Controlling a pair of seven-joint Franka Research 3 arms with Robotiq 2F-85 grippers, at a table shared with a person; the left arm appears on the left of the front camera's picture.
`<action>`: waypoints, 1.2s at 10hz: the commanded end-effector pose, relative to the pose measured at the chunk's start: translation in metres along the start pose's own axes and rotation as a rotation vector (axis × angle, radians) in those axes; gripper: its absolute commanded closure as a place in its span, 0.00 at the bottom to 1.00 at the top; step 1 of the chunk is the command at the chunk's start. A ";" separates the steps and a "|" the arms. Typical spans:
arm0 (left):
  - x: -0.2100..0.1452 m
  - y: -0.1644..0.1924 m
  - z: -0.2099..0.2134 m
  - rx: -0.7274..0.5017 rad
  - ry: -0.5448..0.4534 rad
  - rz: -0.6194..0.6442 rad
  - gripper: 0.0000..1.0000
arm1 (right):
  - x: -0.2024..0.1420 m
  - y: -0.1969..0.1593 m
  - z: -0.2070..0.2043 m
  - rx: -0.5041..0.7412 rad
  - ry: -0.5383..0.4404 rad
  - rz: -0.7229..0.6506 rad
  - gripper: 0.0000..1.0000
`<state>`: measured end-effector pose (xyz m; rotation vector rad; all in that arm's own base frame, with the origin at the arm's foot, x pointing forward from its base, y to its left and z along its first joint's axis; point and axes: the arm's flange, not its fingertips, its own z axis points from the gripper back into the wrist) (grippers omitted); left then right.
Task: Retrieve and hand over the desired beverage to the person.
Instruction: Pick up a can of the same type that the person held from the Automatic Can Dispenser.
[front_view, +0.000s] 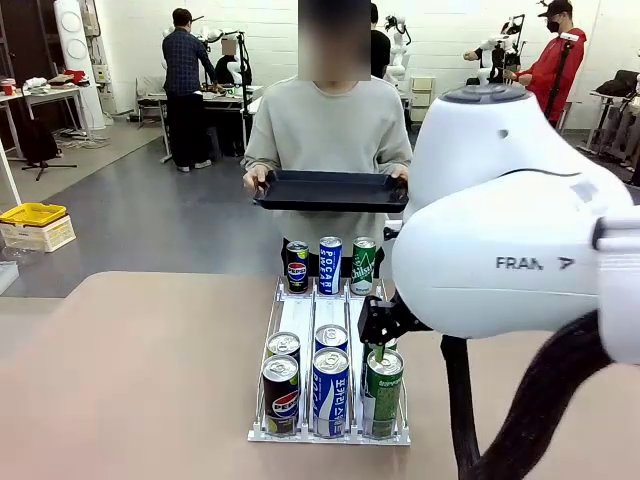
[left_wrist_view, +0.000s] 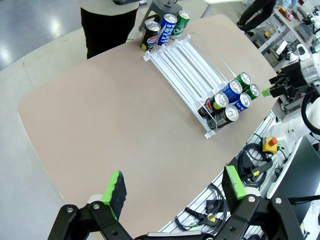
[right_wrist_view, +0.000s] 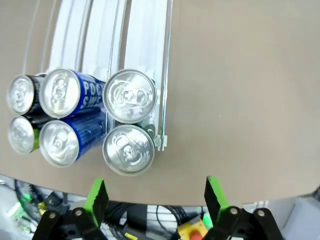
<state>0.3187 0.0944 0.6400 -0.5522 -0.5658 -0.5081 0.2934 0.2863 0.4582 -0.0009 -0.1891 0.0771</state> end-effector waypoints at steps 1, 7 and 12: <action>-0.001 0.001 0.002 -0.011 -0.001 -0.011 0.00 | 0.010 0.017 -0.013 -0.015 -0.002 -0.008 0.00; -0.001 0.001 0.002 -0.011 -0.001 -0.011 0.00 | 0.014 0.030 -0.033 -0.004 0.036 -0.011 0.00; -0.001 0.001 0.002 -0.011 -0.001 -0.011 0.00 | 0.017 0.026 -0.038 -0.017 0.032 -0.033 0.00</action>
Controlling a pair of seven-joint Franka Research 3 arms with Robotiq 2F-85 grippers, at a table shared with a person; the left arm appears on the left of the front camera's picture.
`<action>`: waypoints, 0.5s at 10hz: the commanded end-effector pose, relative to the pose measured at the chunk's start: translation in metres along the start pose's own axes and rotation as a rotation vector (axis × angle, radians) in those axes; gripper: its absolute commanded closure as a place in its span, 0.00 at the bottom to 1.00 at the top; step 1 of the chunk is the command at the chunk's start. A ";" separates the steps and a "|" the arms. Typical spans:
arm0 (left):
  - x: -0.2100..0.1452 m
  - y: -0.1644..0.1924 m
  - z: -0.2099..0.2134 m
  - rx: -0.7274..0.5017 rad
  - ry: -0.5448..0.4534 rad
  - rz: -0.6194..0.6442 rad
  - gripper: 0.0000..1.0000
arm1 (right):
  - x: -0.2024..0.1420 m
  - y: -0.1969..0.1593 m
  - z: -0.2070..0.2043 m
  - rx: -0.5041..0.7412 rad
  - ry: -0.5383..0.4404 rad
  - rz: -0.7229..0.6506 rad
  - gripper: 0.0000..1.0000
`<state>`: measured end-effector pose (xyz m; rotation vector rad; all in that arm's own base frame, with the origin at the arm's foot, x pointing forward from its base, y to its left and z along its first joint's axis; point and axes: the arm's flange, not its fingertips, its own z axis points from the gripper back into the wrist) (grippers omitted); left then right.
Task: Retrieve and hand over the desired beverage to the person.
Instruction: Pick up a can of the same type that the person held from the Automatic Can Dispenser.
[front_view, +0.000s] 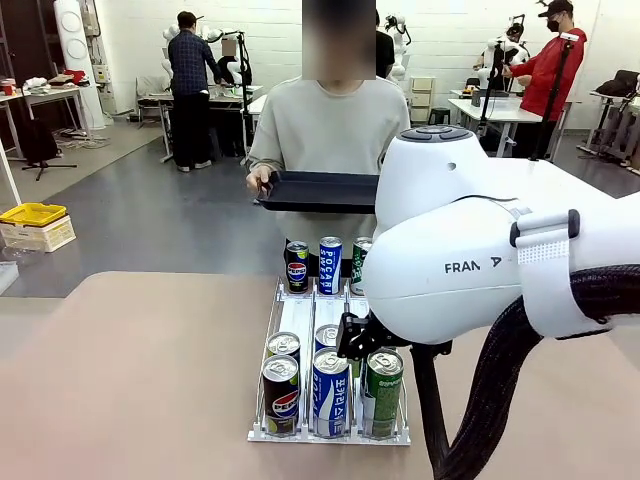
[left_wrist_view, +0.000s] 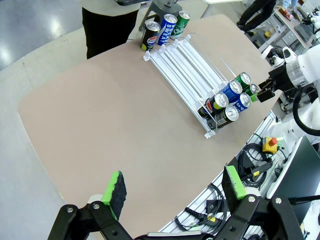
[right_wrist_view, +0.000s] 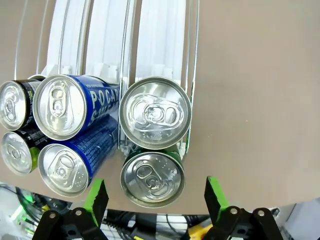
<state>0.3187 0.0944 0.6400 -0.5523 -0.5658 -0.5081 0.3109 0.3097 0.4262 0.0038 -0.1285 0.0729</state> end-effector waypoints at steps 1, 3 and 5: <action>-0.001 0.001 0.002 -0.011 -0.001 -0.010 0.00 | 0.006 0.001 -0.004 -0.030 -0.032 -0.045 0.00; -0.001 0.001 0.002 -0.011 -0.001 -0.010 0.00 | 0.010 -0.003 -0.007 -0.031 -0.025 -0.061 0.00; -0.001 0.001 0.002 -0.011 -0.001 -0.010 0.00 | 0.014 -0.006 -0.010 -0.026 -0.024 -0.074 0.00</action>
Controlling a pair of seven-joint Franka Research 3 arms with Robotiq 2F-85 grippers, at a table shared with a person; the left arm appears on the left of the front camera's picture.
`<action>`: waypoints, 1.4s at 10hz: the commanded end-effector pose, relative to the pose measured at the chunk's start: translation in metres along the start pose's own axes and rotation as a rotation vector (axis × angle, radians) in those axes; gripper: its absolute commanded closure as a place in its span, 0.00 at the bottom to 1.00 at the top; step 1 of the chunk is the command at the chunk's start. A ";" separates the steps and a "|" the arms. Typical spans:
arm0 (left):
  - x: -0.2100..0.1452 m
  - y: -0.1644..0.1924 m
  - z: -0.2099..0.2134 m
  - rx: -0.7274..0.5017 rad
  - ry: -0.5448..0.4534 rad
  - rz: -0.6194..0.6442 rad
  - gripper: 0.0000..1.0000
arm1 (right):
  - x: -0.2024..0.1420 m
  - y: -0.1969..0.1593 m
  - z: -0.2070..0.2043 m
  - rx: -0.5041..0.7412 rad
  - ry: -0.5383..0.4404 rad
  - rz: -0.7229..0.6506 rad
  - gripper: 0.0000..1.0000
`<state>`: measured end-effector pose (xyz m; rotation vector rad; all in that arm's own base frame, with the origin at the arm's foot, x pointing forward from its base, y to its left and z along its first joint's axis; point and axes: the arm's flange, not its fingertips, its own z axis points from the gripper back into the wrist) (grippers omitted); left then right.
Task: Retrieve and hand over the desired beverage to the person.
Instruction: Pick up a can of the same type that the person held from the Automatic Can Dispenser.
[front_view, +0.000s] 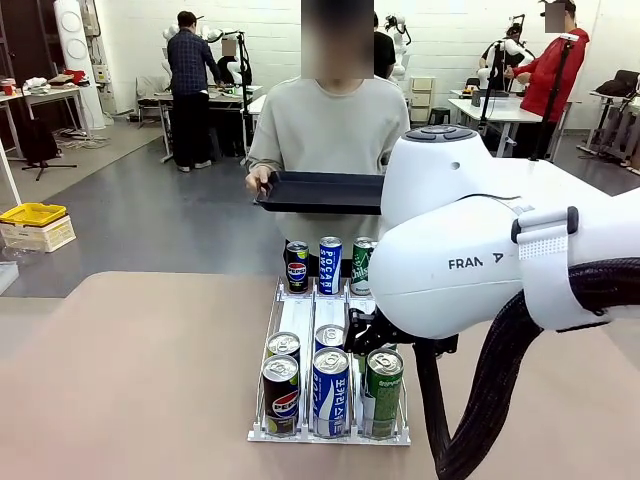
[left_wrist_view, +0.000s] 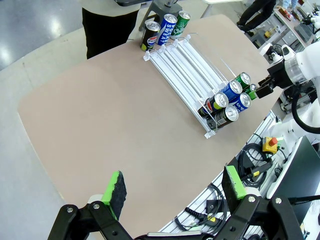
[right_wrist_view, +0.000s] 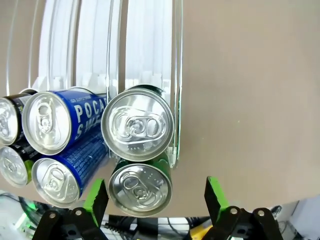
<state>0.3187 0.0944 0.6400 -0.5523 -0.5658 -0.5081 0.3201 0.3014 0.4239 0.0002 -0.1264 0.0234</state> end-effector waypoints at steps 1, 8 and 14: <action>-0.001 0.001 0.002 -0.011 -0.001 -0.010 0.00 | 0.006 0.003 -0.007 -0.016 -0.022 -0.026 0.00; -0.001 0.001 0.002 -0.011 -0.001 -0.010 0.00 | 0.006 0.004 -0.012 0.003 0.024 -0.010 0.00; -0.001 0.001 0.002 -0.011 -0.001 -0.010 0.00 | 0.004 0.005 -0.014 0.030 0.016 0.067 0.58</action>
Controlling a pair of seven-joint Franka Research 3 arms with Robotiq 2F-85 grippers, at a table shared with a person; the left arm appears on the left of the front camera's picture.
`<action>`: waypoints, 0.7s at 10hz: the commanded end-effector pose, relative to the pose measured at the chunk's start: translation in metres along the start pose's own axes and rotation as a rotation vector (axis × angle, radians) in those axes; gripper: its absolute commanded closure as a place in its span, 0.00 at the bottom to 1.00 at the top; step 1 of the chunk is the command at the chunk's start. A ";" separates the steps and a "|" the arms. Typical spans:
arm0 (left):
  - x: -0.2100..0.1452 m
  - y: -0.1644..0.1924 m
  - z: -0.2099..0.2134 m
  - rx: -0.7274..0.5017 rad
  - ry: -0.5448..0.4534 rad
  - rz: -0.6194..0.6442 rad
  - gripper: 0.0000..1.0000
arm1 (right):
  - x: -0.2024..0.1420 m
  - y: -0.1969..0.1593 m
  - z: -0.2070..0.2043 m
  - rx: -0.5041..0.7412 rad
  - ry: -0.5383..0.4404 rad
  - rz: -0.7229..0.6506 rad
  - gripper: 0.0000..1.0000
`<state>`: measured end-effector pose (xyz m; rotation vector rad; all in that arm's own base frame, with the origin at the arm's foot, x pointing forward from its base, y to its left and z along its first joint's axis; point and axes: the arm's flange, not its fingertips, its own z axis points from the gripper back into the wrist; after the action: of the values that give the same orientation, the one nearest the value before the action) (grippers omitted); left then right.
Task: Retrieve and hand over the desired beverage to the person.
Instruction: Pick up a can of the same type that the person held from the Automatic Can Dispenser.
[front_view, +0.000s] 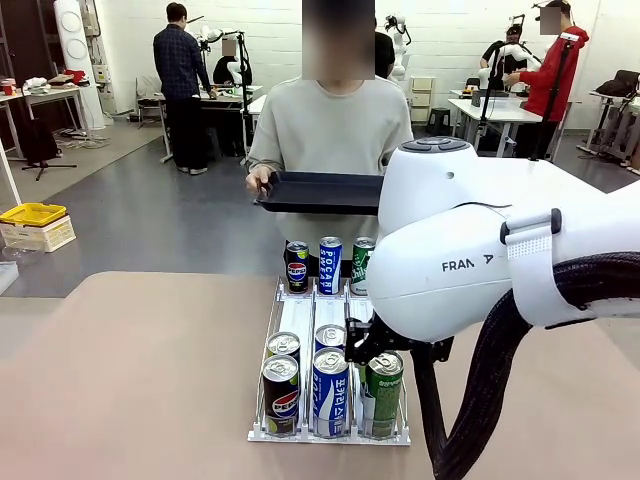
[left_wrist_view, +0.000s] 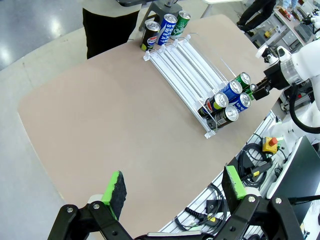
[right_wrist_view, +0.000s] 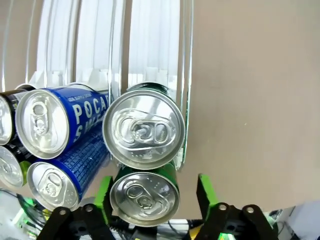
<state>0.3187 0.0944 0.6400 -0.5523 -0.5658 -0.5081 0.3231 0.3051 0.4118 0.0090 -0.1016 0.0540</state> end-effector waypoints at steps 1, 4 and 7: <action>-0.001 0.001 0.002 -0.011 -0.001 -0.010 0.00 | 0.003 0.001 -0.003 0.022 -0.015 0.046 1.00; -0.001 0.001 0.002 -0.011 -0.001 -0.010 0.00 | 0.003 0.003 -0.006 0.043 -0.028 0.065 0.86; -0.001 0.001 0.002 -0.011 -0.001 -0.010 0.00 | 0.002 0.003 -0.008 0.043 -0.026 0.077 1.00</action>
<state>0.3187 0.0944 0.6400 -0.5523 -0.5657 -0.5082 0.3236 0.3090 0.4138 0.0277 -0.1230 0.1135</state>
